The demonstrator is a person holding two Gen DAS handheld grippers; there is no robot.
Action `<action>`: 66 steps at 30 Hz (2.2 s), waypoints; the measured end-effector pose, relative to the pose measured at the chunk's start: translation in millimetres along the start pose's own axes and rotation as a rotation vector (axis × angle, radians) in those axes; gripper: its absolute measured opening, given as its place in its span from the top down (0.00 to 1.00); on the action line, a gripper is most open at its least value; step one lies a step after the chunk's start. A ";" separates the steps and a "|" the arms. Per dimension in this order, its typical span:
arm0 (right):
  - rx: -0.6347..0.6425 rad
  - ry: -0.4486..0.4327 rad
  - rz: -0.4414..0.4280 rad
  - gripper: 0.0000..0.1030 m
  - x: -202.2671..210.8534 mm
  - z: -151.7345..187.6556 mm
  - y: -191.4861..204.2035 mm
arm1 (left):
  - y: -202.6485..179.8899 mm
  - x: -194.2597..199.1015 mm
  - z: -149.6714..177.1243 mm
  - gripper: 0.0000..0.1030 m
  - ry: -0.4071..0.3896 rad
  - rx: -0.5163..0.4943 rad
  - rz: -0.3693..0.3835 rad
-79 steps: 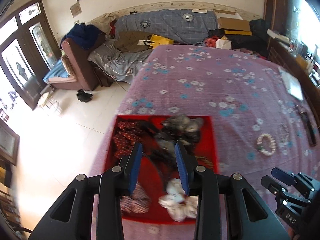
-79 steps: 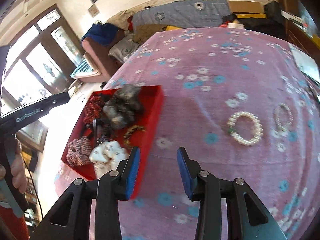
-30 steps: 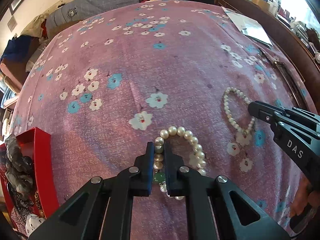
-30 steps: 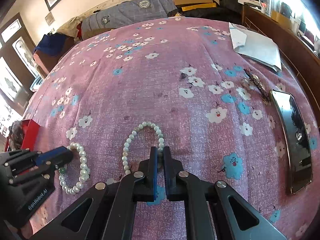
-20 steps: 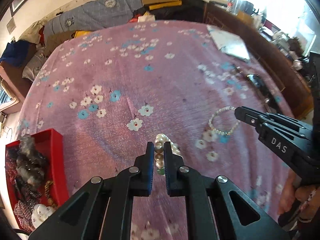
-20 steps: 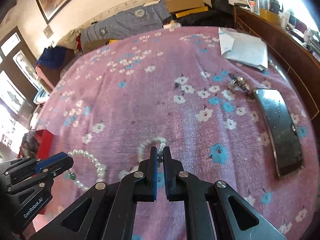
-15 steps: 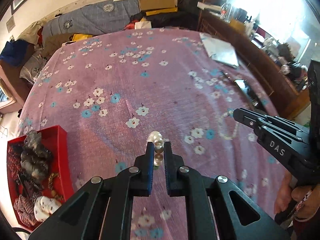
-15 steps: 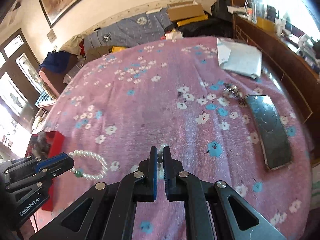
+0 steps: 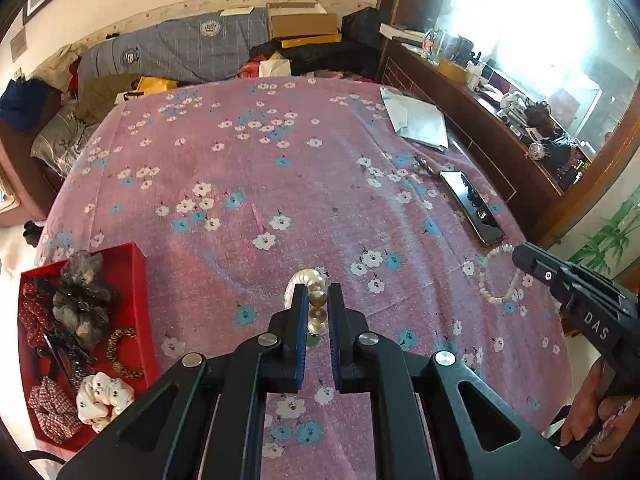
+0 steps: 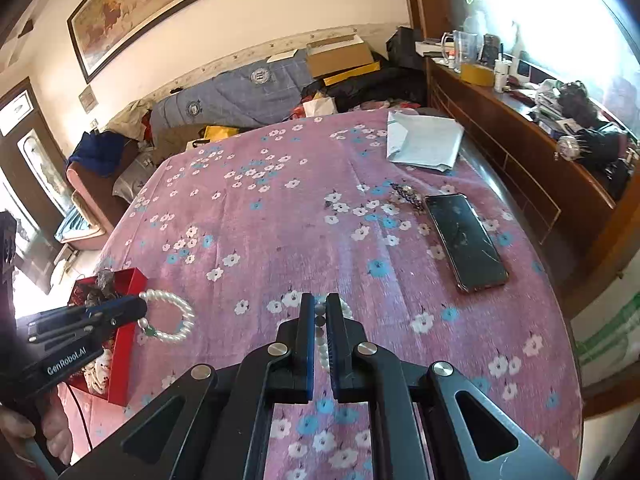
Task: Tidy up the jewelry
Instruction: 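Carry both pearl bracelets into the red box and open both tools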
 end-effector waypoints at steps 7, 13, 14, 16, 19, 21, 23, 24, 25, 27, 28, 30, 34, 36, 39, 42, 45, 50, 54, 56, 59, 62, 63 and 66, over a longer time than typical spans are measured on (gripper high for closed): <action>0.031 -0.006 -0.028 0.94 10.2 3.3 38.8 | 30.3 36.6 10.3 0.91 -0.045 0.028 -0.036; 0.119 -0.004 -0.112 0.94 13.7 7.2 105.8 | 95.4 86.3 32.6 0.91 -0.087 0.111 -0.160; 0.132 -0.001 -0.132 0.94 13.5 8.2 118.6 | 107.9 95.5 37.5 0.91 -0.094 0.131 -0.183; 0.160 0.004 -0.167 0.94 13.4 10.9 142.2 | 133.5 114.6 47.9 0.91 -0.108 0.176 -0.227; 0.203 -0.001 -0.219 0.94 16.6 14.2 176.9 | 166.5 140.9 61.4 0.91 -0.125 0.239 -0.284; 0.218 -0.001 -0.259 0.94 19.9 15.7 196.3 | 191.1 164.1 73.1 0.91 -0.142 0.278 -0.339; 0.231 0.001 -0.297 0.94 22.3 18.3 216.4 | 211.0 182.1 84.2 0.91 -0.150 0.305 -0.388; 0.240 0.009 -0.316 0.94 21.9 21.2 227.9 | 219.4 188.3 89.0 0.91 -0.152 0.319 -0.406; 0.248 0.018 -0.332 0.94 21.3 23.8 236.8 | 228.0 193.7 93.5 0.91 -0.154 0.335 -0.420; 0.275 0.040 -0.363 0.94 20.3 31.1 257.6 | 246.9 204.2 104.9 0.91 -0.154 0.376 -0.445; 0.287 0.046 -0.372 0.94 20.4 34.0 264.4 | 255.3 208.7 110.7 0.91 -0.154 0.394 -0.455; 0.314 0.054 -0.390 0.94 20.7 38.9 280.5 | 266.0 213.7 118.4 0.91 -0.155 0.417 -0.465; 0.341 0.072 -0.420 0.94 22.4 44.7 299.5 | 276.9 212.9 127.1 0.91 -0.150 0.446 -0.444; 0.346 0.082 -0.430 0.94 21.8 46.6 306.4 | 276.5 208.8 127.1 0.91 -0.147 0.451 -0.422; 0.336 0.106 -0.453 0.94 20.3 49.5 313.6 | 273.4 199.1 121.5 0.91 -0.144 0.442 -0.372; 0.323 0.138 -0.477 0.94 17.7 53.0 318.7 | 269.2 186.7 111.9 0.91 -0.144 0.432 -0.314; 0.307 0.165 -0.491 0.94 13.4 55.9 321.5 | 268.1 170.9 104.8 0.91 -0.137 0.433 -0.244; 0.306 0.183 -0.491 0.94 9.8 60.5 324.8 | 271.0 143.8 103.6 0.91 -0.108 0.458 -0.154; 0.319 0.203 -0.502 0.93 8.2 67.3 329.3 | 274.2 127.8 101.9 0.91 -0.097 0.486 -0.079; 0.329 0.216 -0.514 0.93 8.7 72.1 333.5 | 275.6 122.4 99.1 0.91 -0.095 0.498 -0.046; 0.329 0.235 -0.545 0.93 10.4 77.4 340.5 | 279.2 114.5 97.8 0.91 -0.082 0.509 -0.025; 0.312 0.264 -0.586 0.93 10.1 81.8 346.7 | 284.1 101.7 100.8 0.91 -0.045 0.508 -0.045; 0.308 0.270 -0.593 0.93 10.1 83.2 347.7 | 286.7 96.2 104.0 0.91 -0.020 0.501 -0.073; 0.292 0.289 -0.596 0.93 4.9 84.7 348.6 | 291.9 87.8 110.1 0.91 0.030 0.456 -0.160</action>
Point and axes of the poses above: each gripper's, at about its wrist camera, not at the fingertips, and x roughly against the way its jaws point, y to its left, z to its underside, the point moved 9 cm from there along -x, roughly the way its jaws point, and after that the axes turned 14 degrees about z, right-handed, at the moved point
